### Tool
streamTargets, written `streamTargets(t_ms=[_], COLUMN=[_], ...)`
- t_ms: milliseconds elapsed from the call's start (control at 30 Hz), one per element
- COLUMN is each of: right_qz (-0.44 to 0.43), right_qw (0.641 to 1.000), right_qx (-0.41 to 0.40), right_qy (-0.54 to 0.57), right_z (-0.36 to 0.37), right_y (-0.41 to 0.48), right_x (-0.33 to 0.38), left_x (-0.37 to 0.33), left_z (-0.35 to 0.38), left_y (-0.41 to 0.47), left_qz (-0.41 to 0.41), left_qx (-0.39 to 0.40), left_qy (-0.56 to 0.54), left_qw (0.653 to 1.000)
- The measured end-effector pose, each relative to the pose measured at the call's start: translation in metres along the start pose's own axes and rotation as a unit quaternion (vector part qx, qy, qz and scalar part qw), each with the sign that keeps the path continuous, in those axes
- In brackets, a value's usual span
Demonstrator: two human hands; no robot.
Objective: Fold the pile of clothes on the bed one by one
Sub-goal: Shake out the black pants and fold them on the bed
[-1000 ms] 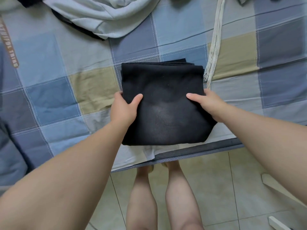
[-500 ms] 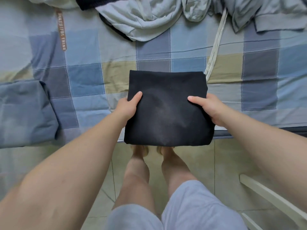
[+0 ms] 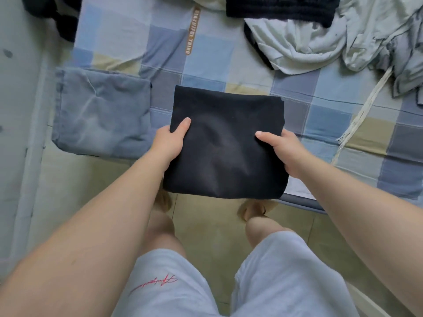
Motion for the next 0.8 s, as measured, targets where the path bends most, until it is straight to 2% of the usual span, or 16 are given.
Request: streamTargets(t_ms=[200,400,600,800], right_qz=[-0.008,-0.022,0.002,0.019], right_qw=[1.0,1.0,1.0,0.997], right_qx=[0.0,0.017,0.028,0.04], right_qy=[-0.027,-0.007,-0.004,-0.061], right_z=[0.145,0.283,0.37,0.422], right_y=[0.001,0.022,0.064,0.105], right_x=[0.039,0.07,0.079,0.077], left_x=[0.02,0.019,0.022,0.033], left_z=[-0.143,-0.28,-0.355,-0.394], left_y=[0.033,0.087,0.156,0.213], left_qz=[-0.016,-0.011,0.004,0.039], left_qx=[-0.012,-0.068,-0.079,-0.118], left_qy=[-0.03,0.001,0.005,0.028], left_qw=[0.999,0.998,0.997,0.992])
Point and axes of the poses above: each hand's wrist, its own y-axis towards the middle knuckle, its own z-axis out of the palm, x = y × z, the point moved 10 cm from there along y, towards the middle knuckle, and after that the axes turned 2 degrees about -y, right-handed, at the moved point
